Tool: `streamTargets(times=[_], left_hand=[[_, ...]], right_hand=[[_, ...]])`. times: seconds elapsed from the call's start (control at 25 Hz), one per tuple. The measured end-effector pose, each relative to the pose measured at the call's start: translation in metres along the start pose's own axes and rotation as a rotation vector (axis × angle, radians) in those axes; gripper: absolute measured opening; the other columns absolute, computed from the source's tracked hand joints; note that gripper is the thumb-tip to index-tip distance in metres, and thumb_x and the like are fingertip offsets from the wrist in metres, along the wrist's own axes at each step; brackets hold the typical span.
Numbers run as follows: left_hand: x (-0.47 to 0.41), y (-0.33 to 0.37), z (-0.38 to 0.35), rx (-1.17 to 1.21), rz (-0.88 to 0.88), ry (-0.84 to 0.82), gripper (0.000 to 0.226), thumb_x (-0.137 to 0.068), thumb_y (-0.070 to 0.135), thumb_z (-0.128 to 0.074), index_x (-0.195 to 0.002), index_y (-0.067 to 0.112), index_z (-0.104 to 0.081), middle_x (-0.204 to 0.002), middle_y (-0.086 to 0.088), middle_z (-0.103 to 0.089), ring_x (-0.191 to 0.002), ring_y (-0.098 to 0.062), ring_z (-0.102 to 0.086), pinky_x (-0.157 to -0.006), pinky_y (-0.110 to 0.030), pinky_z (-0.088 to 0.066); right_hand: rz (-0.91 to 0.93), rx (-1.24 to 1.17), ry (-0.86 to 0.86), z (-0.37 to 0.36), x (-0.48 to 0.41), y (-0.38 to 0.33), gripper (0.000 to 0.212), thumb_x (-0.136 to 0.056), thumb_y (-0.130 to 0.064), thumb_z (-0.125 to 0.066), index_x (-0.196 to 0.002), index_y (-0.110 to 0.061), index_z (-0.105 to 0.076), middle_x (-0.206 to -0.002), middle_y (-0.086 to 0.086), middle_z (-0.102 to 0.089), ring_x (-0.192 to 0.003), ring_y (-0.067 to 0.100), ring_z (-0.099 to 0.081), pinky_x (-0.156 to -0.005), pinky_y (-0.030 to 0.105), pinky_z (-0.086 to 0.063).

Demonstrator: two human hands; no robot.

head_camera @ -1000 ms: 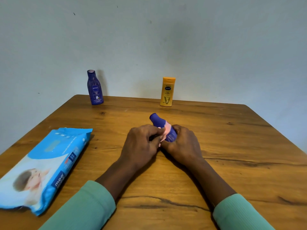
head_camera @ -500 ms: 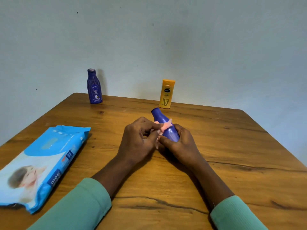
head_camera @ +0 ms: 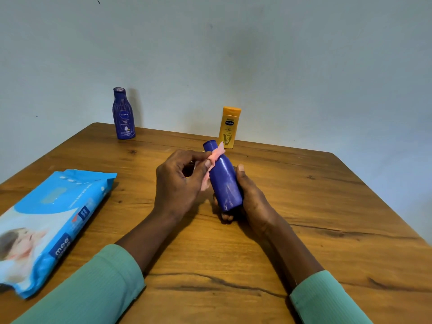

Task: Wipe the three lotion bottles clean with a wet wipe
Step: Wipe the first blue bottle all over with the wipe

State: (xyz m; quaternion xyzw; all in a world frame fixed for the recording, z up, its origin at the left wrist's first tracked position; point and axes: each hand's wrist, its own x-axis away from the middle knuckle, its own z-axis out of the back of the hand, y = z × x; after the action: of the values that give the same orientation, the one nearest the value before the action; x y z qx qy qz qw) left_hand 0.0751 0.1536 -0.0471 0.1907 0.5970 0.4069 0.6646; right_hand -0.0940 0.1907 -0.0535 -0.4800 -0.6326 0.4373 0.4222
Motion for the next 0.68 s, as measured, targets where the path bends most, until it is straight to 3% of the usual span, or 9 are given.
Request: streamTargets(times=[0.12,0.24,0.36,0.44,0.52,0.68], left_hand=[[0.016,0.003,-0.006,-0.041,-0.099,-0.153,0.022,-0.091,0.015,-0.076,-0.113,0.017,-0.077,-0.107,0.006,-0.073,-0.099,-0.005,-0.069,-0.081,-0.027,-0.060],[0.024,0.010,-0.009,-0.042,-0.206,-0.297,0.025,-0.090,0.011,-0.077,-0.114,0.018,-0.079,-0.107,0.006,-0.073,-0.099,-0.006,-0.069,-0.083,-0.030,-0.059],[0.026,0.013,-0.008,-0.084,-0.290,-0.404,0.025,-0.092,0.017,-0.074,-0.117,0.019,-0.078,-0.106,0.006,-0.071,-0.098,-0.009,-0.068,-0.082,-0.031,-0.058],[0.021,0.012,-0.009,-0.089,-0.288,-0.343,0.024,-0.093,0.017,-0.074,-0.116,0.020,-0.078,-0.104,0.005,-0.070,-0.095,-0.008,-0.068,-0.078,-0.030,-0.058],[0.010,0.010,-0.010,-0.058,-0.195,-0.219,0.024,-0.093,0.018,-0.074,-0.116,0.021,-0.077,-0.105,0.005,-0.070,-0.095,-0.006,-0.067,-0.077,-0.028,-0.058],[0.004,0.007,-0.010,-0.075,-0.118,-0.122,0.029,-0.094,0.017,-0.072,-0.123,0.021,-0.074,-0.114,0.003,-0.069,-0.106,-0.003,-0.065,-0.083,-0.021,-0.057]], right_hand=[[0.013,-0.043,0.109,-0.004,-0.002,0.002,0.064,-0.103,-0.067,-0.033,-0.136,-0.019,-0.058,-0.093,0.011,-0.071,-0.064,0.017,-0.062,-0.055,0.030,-0.049],[-0.040,-0.251,0.295,-0.005,-0.010,0.001,0.072,-0.102,-0.069,-0.039,-0.142,-0.010,-0.052,-0.083,0.012,-0.069,-0.055,0.018,-0.060,-0.046,0.029,-0.048],[-0.061,-0.490,0.365,-0.004,-0.013,-0.001,0.060,-0.103,-0.061,-0.047,-0.132,-0.009,-0.055,-0.090,0.016,-0.067,-0.071,0.023,-0.065,-0.066,0.036,-0.054],[-0.064,-0.389,0.277,-0.005,-0.010,-0.001,0.064,-0.101,-0.063,-0.047,-0.125,-0.006,-0.060,-0.083,0.013,-0.065,-0.065,0.021,-0.059,-0.061,0.032,-0.048],[-0.039,-0.202,0.182,-0.005,-0.005,-0.003,0.064,-0.098,-0.062,-0.053,-0.133,-0.009,-0.057,-0.076,0.010,-0.063,-0.055,0.019,-0.053,-0.050,0.027,-0.041],[-0.015,-0.187,0.057,-0.006,0.003,-0.008,0.057,-0.102,-0.060,-0.050,-0.143,-0.020,-0.053,-0.097,0.014,-0.070,-0.072,0.023,-0.062,-0.062,0.035,-0.048]])
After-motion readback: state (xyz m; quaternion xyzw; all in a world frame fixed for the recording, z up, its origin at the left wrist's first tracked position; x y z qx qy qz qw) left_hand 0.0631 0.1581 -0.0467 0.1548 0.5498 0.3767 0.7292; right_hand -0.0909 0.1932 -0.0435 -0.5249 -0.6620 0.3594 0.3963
